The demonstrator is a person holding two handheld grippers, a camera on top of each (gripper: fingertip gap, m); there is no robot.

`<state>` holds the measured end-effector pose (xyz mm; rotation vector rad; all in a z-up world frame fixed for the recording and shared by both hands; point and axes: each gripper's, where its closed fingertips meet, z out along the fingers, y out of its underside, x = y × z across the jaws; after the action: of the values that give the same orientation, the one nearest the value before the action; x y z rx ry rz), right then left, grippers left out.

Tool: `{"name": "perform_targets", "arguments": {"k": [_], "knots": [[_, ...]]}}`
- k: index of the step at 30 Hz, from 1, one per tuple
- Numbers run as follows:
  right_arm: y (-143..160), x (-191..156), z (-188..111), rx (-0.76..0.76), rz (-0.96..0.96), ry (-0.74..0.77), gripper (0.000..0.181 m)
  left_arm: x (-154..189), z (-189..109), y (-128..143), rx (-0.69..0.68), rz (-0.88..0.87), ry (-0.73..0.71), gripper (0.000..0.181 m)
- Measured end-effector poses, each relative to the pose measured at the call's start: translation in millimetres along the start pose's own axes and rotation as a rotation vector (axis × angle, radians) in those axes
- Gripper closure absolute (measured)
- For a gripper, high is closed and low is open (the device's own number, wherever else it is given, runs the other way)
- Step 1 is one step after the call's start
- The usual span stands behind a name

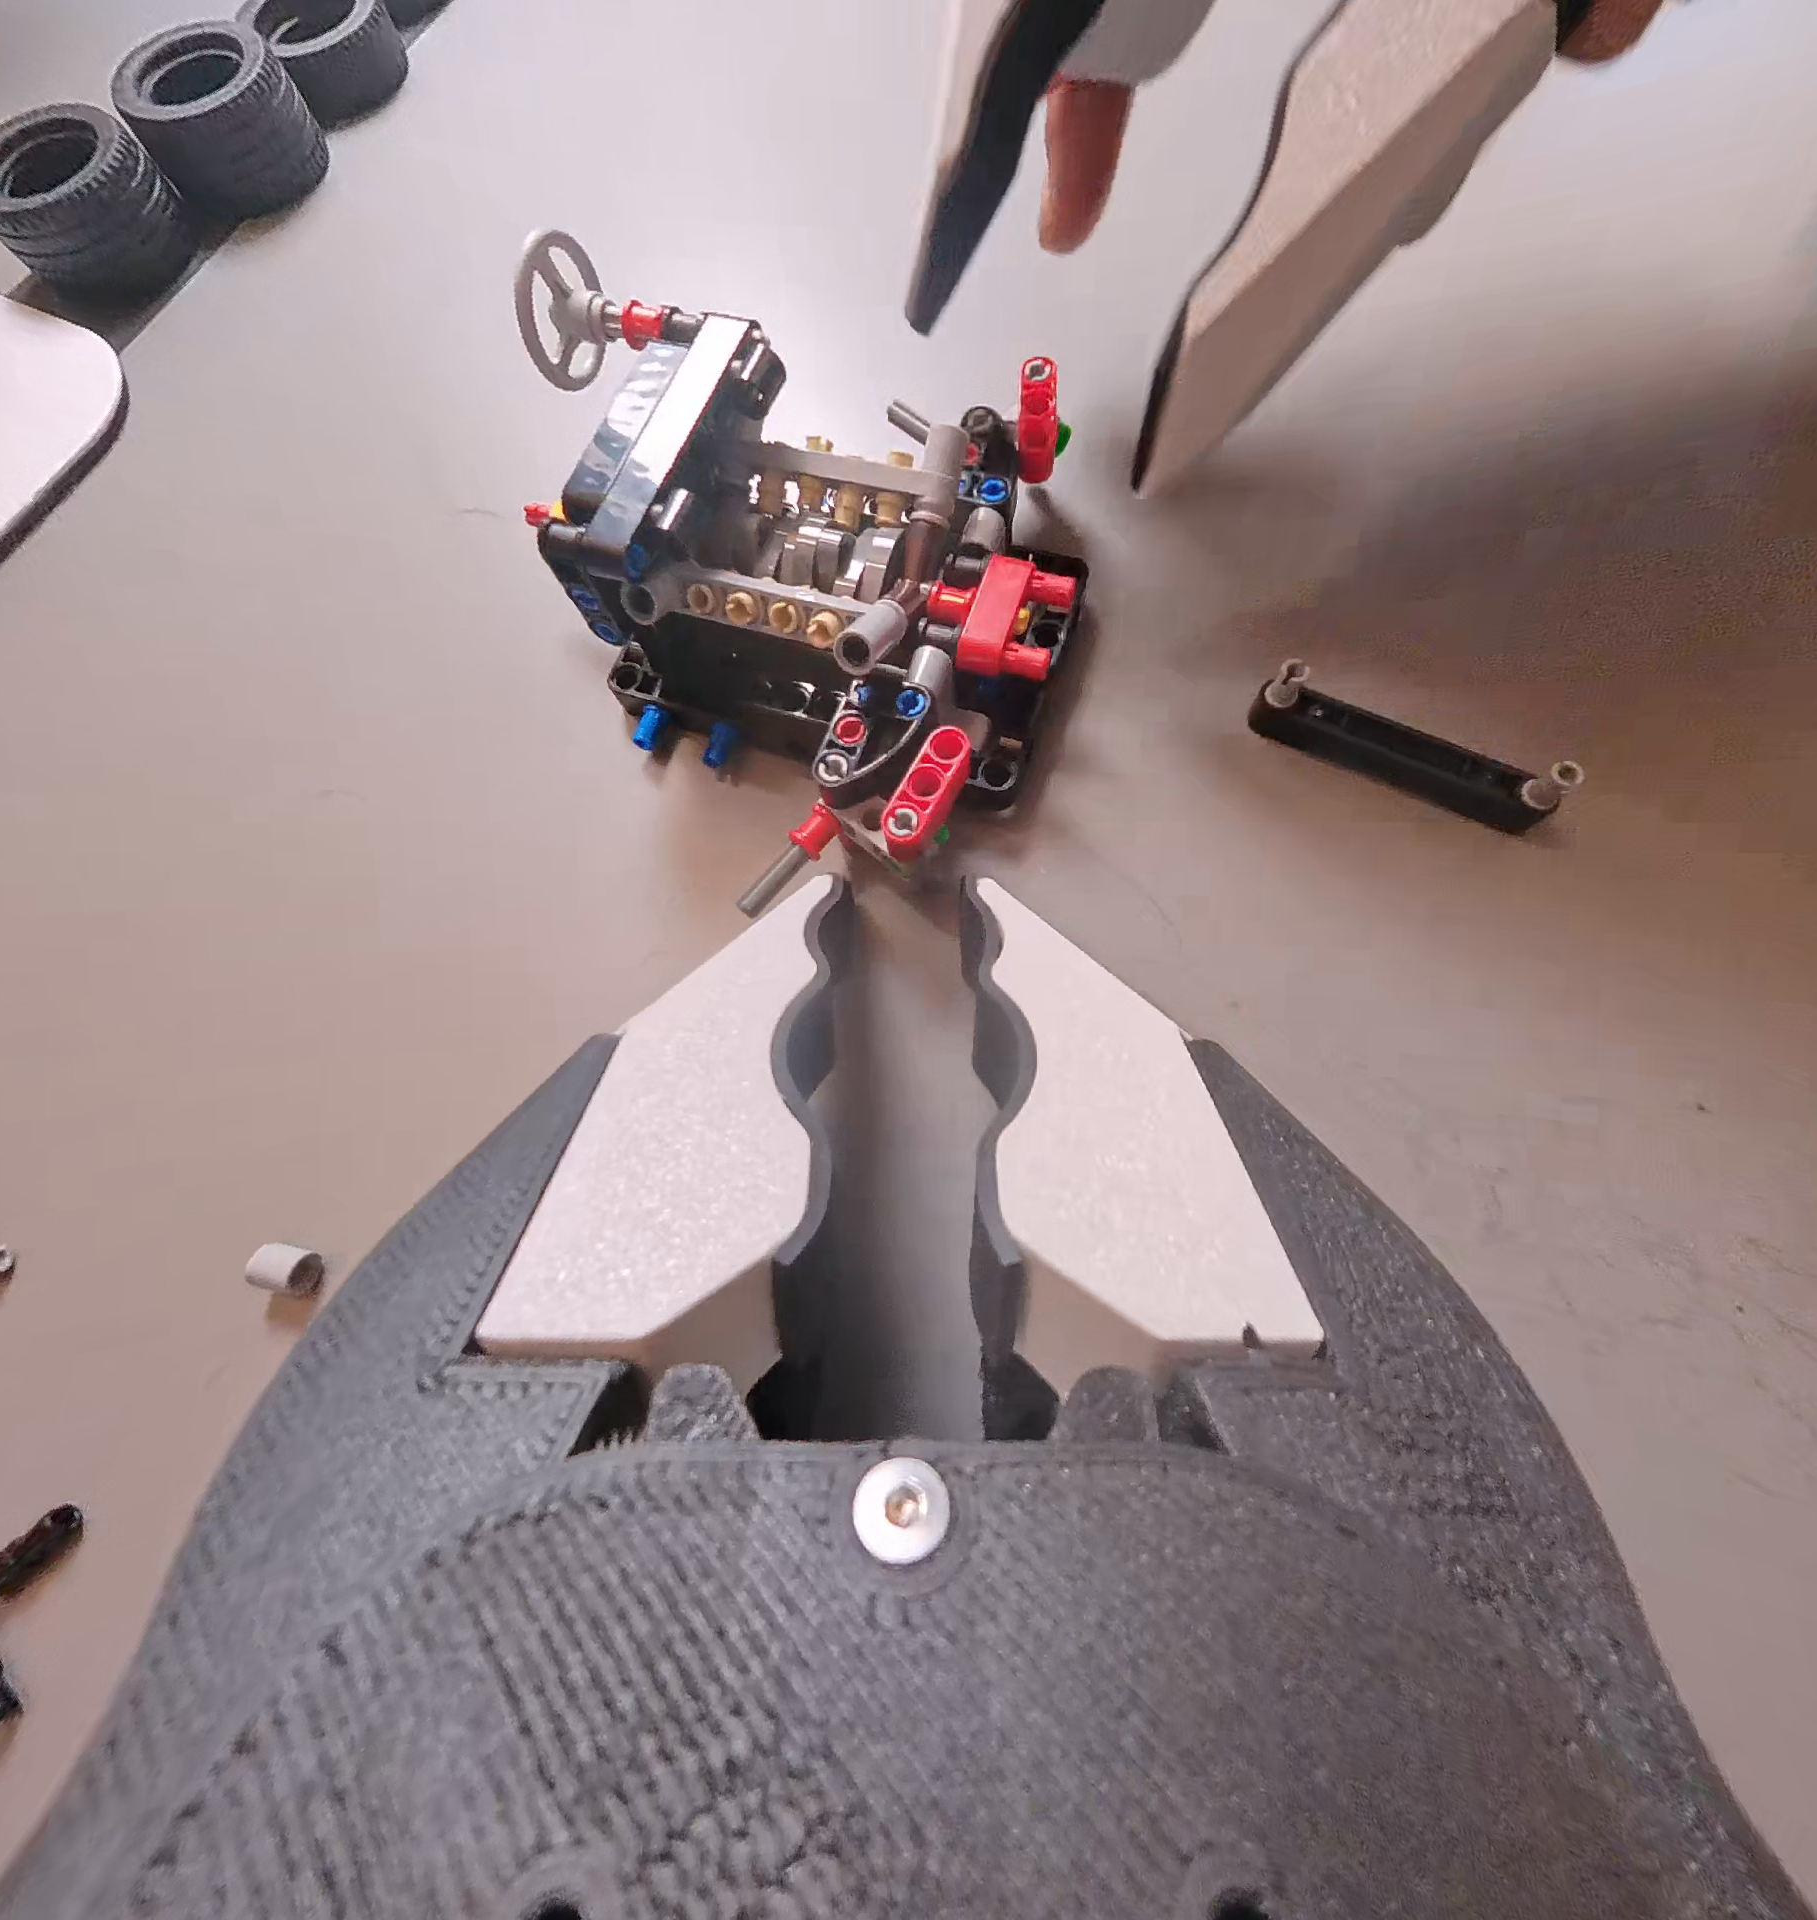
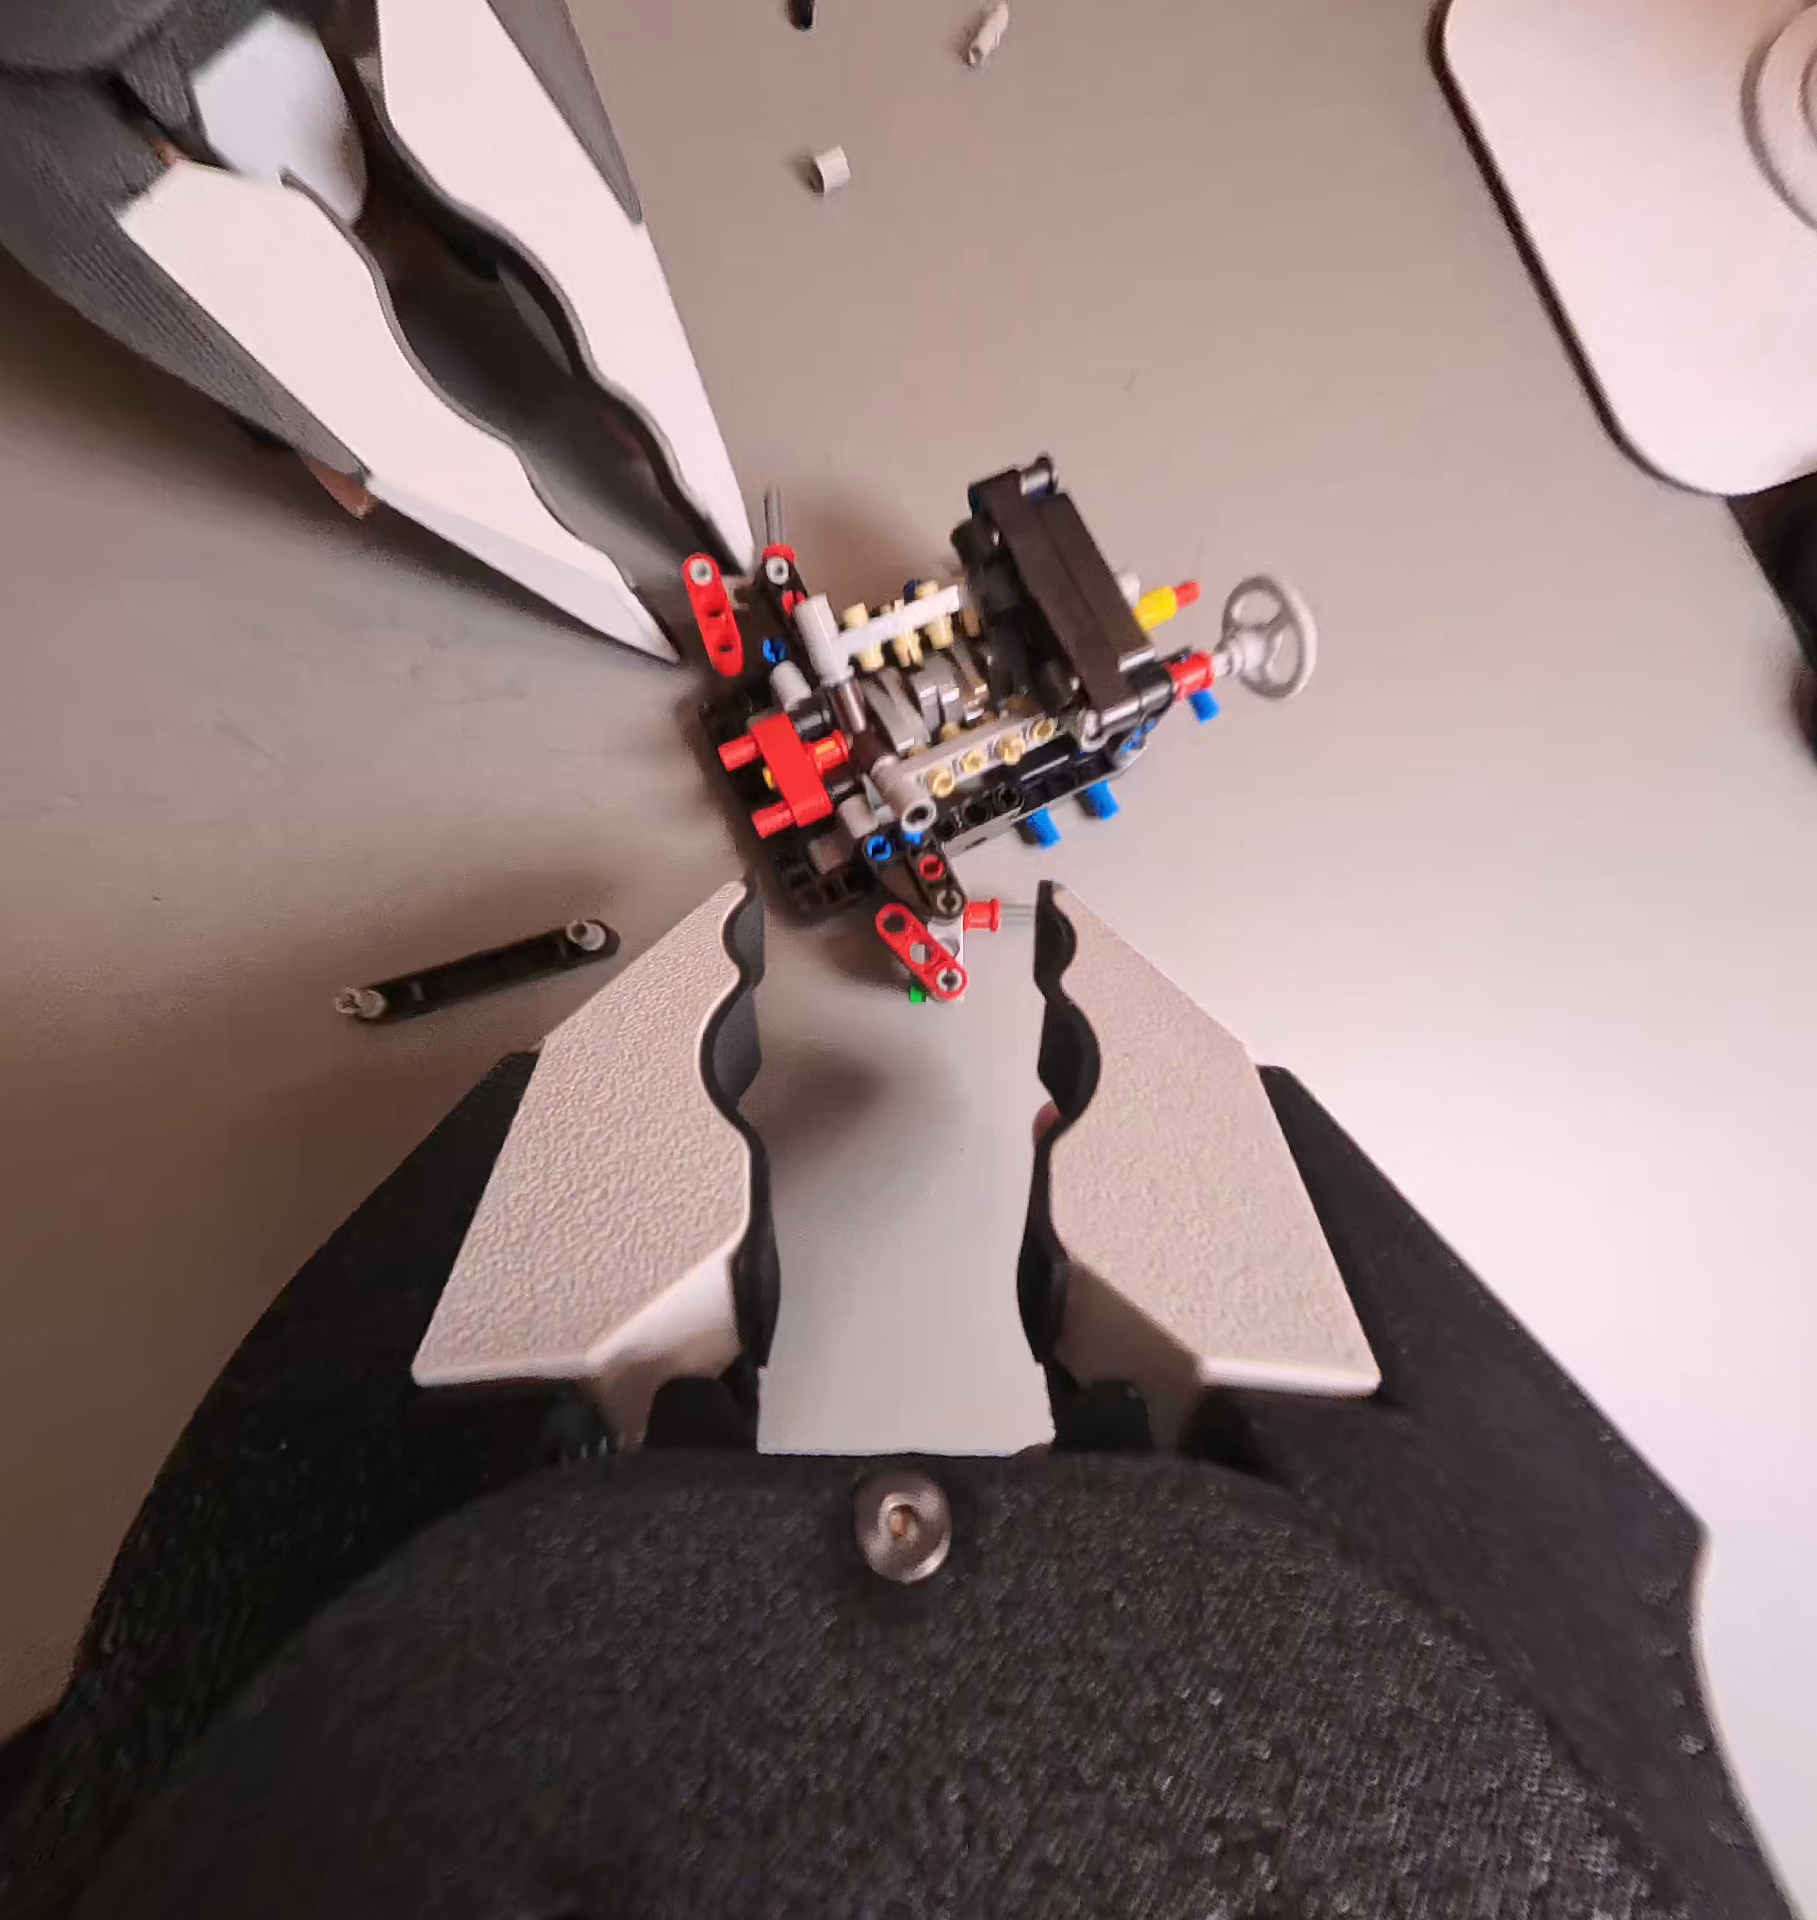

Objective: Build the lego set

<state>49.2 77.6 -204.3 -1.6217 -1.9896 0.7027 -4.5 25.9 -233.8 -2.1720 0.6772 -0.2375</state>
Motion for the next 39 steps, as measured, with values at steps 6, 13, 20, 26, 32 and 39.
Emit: {"name": "perform_targets", "arguments": {"k": [6, 13, 20, 26, 32, 39], "knots": [[6, -1, 20, 0.075, 0.001, 0.001, 0.142, 1, 5, -4, -0.002, 0.016, -0.002, 0.166], [5, -5, 22, 0.096, -0.021, 0.025, 0.159, 5, 2, -3, 0.002, 0.013, -0.008, 0.172], [4, -11, 22, 0.120, -0.026, 0.021, 0.160, 14, -2, -3, 0.019, -0.001, 0.022, 0.173], [5, -11, 21, 0.129, -0.032, 0.026, 0.159, 7, -9, -6, 0.053, 0.029, -0.038, 0.168], [5, -10, 21, 0.147, -0.040, 0.018, 0.161, 6, -5, -17, 0.079, 0.165, -0.095, 0.163], [6, -12, 19, 0.147, -0.081, 0.008, 0.164, -4, -2, -16, 0.045, 0.251, -0.182, 0.174]]}}
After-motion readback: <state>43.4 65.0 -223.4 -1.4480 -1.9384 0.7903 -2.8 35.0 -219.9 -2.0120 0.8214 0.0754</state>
